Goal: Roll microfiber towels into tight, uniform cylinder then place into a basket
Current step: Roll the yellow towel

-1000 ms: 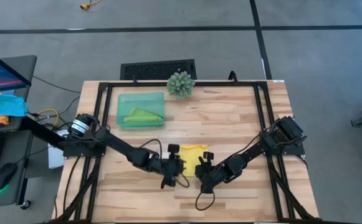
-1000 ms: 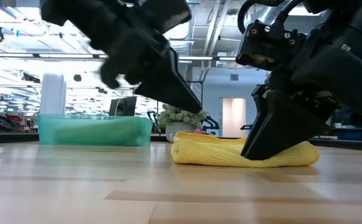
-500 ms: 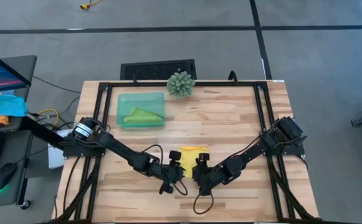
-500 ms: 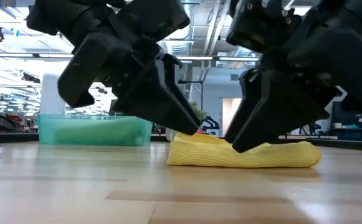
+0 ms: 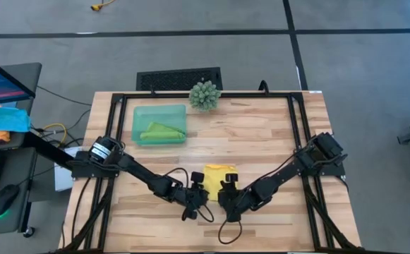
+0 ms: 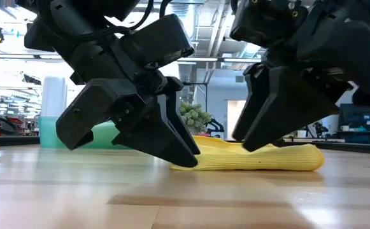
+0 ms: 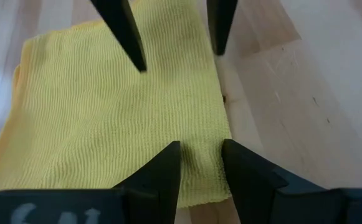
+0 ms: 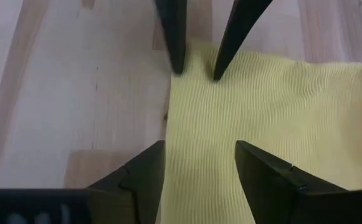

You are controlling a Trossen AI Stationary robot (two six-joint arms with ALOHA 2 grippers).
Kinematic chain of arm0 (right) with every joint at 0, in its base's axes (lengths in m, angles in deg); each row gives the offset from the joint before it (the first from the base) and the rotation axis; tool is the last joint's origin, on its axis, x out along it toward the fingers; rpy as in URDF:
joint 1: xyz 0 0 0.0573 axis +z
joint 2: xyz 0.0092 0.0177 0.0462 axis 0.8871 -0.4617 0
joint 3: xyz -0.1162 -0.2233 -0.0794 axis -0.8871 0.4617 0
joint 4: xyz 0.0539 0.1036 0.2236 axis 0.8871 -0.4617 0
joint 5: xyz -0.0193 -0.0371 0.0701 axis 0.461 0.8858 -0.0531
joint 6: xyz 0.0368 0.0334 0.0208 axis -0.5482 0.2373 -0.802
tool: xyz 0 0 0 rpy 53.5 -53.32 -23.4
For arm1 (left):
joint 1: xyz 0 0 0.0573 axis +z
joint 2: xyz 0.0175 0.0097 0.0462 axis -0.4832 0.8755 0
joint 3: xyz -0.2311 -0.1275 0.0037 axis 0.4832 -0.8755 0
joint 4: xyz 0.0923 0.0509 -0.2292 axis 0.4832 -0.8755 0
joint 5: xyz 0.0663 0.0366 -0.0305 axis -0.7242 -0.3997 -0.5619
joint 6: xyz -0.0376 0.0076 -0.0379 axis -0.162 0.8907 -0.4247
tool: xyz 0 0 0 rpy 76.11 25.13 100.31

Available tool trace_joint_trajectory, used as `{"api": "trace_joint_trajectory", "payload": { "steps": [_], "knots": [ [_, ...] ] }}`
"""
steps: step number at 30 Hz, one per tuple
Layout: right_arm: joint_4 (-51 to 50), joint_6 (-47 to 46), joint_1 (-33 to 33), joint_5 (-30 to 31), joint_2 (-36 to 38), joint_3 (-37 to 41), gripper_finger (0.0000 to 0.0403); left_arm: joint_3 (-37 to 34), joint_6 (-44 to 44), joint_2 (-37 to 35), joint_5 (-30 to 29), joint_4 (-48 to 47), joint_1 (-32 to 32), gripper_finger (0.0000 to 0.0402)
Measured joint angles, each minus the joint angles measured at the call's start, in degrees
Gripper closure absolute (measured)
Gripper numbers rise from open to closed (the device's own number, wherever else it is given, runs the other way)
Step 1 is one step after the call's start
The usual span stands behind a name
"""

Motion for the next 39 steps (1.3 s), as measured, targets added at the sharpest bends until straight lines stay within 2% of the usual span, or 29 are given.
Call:
{"api": "trace_joint_trajectory", "payload": {
  "steps": [8, 12, 23, 32, 39],
  "knots": [
    [-18.03, -4.80, 2.34, 0.09, 0.11, -7.69, 0.0201, -0.22, 0.37, -2.22, -0.30, -2.88, -1.27, 0.0285],
    [-22.17, -8.46, 4.20, 0.18, 0.11, -8.80, 0.0211, -0.24, 0.55, -3.91, -2.13, -4.94, -2.05, 0.0285],
    [-19.40, -10.99, 7.65, 0.69, 0.11, -6.48, 0.0227, -0.24, 1.12, -5.40, -3.24, -6.25, -2.83, 0.0285],
    [-13.47, -11.36, 6.36, 1.95, 0.11, -2.39, 0.0229, -0.33, 0.72, -5.35, -3.18, -6.08, -2.62, 0.0285],
    [-13.03, -11.50, 5.18, 1.93, 0.11, -1.00, 0.0230, -0.48, 1.05, -3.95, -2.93, -5.27, -2.50, 0.0285]
  ]
}}
